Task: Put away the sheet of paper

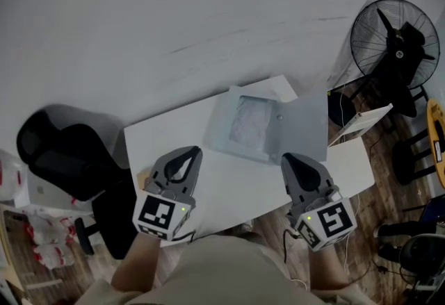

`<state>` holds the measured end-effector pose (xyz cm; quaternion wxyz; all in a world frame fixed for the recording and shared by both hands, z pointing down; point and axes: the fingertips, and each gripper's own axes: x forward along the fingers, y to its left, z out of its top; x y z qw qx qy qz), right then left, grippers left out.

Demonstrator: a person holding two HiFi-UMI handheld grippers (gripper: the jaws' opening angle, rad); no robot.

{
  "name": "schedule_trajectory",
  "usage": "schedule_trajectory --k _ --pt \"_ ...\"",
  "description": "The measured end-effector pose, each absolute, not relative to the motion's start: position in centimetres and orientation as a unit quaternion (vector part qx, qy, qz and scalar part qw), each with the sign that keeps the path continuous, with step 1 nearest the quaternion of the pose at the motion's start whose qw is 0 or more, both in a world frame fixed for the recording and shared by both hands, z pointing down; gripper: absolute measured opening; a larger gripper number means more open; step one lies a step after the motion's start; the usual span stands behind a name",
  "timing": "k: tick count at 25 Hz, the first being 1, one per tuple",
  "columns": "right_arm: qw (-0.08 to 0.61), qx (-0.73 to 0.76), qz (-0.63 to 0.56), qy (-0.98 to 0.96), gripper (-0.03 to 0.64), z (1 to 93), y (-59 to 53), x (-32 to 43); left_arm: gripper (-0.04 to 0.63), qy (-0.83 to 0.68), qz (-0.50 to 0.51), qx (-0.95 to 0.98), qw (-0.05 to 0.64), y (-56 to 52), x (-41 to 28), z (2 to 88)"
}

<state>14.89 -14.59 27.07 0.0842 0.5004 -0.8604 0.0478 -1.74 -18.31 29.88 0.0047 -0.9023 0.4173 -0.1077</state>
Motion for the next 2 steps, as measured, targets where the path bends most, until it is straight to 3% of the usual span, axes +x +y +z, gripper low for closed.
schedule_trajectory --k 2 --pt "0.084 0.500 0.049 -0.860 0.021 27.13 -14.71 14.81 0.028 0.415 -0.111 -0.903 0.010 -18.37 -1.84 30.01"
